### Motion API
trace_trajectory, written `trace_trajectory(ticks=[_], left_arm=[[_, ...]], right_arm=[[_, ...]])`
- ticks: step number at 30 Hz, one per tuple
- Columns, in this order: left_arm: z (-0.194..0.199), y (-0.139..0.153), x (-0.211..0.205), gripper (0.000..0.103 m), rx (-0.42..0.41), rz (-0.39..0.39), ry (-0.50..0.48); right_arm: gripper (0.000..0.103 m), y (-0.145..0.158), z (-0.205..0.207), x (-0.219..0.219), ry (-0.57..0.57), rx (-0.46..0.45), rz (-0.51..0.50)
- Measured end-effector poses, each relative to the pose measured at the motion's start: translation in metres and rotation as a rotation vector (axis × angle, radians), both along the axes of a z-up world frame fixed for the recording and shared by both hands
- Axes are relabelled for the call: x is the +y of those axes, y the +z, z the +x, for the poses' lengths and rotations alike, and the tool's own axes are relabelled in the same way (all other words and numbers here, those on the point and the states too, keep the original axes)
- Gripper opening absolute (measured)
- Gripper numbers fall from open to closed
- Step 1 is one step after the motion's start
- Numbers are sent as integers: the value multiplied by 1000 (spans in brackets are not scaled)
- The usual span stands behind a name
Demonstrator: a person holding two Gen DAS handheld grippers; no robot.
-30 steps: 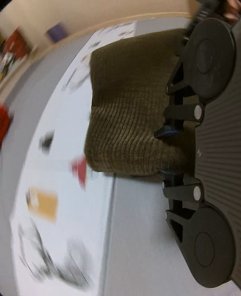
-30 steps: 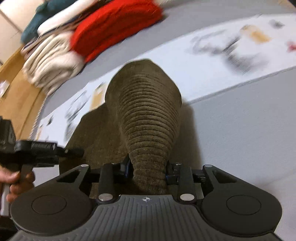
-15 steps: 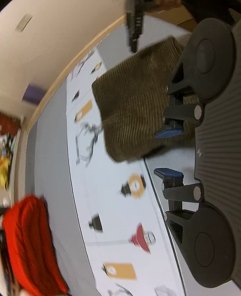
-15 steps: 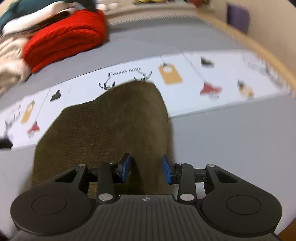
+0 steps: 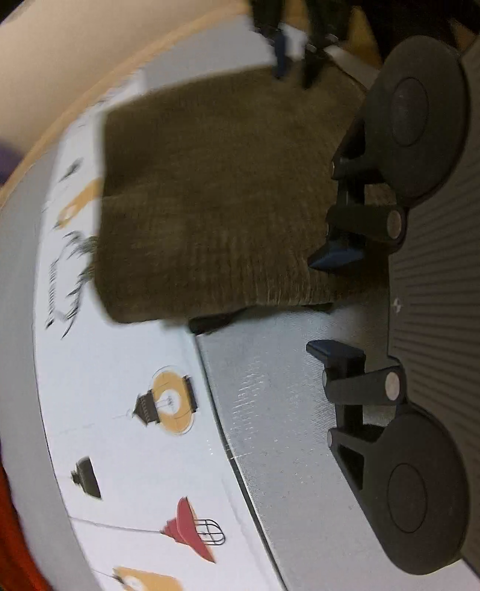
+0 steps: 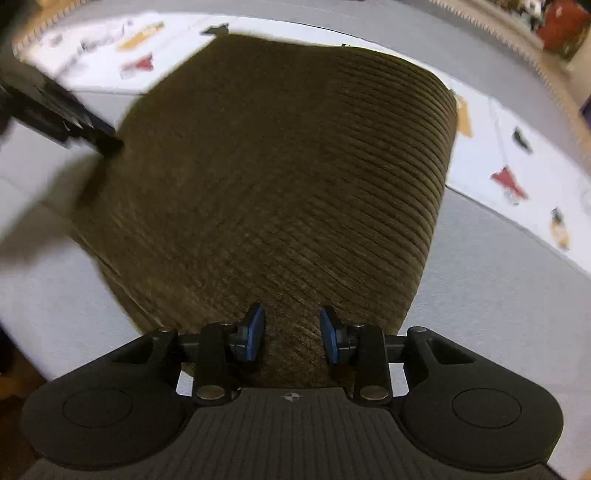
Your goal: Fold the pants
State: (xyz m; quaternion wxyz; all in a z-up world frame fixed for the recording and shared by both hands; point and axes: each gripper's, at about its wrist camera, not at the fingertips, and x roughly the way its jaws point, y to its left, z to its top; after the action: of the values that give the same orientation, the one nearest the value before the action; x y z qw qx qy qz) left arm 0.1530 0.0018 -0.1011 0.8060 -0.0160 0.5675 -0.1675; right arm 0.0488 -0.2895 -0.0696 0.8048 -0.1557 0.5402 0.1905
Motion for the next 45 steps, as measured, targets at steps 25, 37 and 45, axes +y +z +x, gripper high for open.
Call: trace_trajectory(ticks=[25,37,45], left_arm=[[34,-29,-7,81,68,-144,175],[-4,48,-62,22,-415,23,-117],[-5,16,-52,31,-199,166,-54]], right_arm=[[58,-44,170,-61,-600,-129,183],[67,29,121,-30,-466,-365,83],[78,20,30,1,-215,-112,31]])
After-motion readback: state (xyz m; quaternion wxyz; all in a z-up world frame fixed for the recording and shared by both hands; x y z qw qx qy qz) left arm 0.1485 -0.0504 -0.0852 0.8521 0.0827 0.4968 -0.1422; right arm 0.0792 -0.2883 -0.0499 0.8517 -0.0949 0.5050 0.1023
